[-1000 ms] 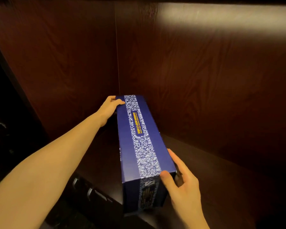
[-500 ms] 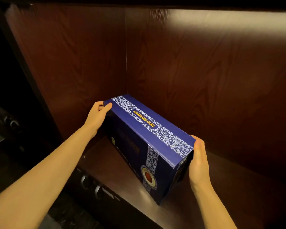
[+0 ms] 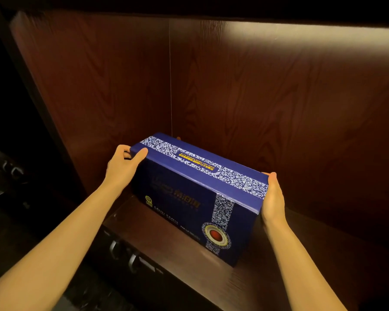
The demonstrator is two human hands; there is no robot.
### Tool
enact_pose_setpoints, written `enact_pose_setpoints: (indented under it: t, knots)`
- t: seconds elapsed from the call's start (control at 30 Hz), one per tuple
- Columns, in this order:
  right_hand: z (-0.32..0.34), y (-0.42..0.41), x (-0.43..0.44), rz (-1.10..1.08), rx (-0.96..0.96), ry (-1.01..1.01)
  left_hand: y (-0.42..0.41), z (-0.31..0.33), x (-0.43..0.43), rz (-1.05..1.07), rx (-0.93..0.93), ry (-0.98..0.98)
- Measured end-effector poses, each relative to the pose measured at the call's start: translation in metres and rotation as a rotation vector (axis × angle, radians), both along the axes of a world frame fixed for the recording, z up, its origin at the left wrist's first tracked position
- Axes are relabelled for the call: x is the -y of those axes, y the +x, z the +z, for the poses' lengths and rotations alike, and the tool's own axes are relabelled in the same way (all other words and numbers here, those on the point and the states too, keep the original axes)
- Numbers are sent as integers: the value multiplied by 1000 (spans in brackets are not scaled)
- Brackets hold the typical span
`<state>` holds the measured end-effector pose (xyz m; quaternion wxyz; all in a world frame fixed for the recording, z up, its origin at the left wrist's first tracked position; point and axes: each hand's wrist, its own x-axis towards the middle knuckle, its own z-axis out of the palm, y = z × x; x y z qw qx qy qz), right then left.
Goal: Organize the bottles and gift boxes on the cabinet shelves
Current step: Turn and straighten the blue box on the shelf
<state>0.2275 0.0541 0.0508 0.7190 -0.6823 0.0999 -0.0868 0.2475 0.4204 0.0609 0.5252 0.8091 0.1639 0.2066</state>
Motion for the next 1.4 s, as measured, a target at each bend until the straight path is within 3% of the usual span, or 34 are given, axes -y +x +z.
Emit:
enact_pose_setpoints:
  t: [0.27,0.47,0.57,0.7,1.03,1.23,1.4]
  knots:
    - [-2,12,2,-5,-96,84,-19,-7,-6,69,-11,89]
    - [3,10,7,15,-157,2,-19,-7,-3,57,-23,70]
    - [9,8,8,8,-169,-140,-22,-5,-4,48,-50,98]
    - [21,-8,12,-28,-26,-527,-31,2,-7,-18,-54,164]
    - [58,-83,-11,-176,305,-1020,-76,35,4,-177,267,598]
    - [77,-141,-34,-263,440,-1165,-105,40,16,-328,351,779]
    - [88,-193,-41,-261,461,-1186,-137,46,34,-416,433,785]
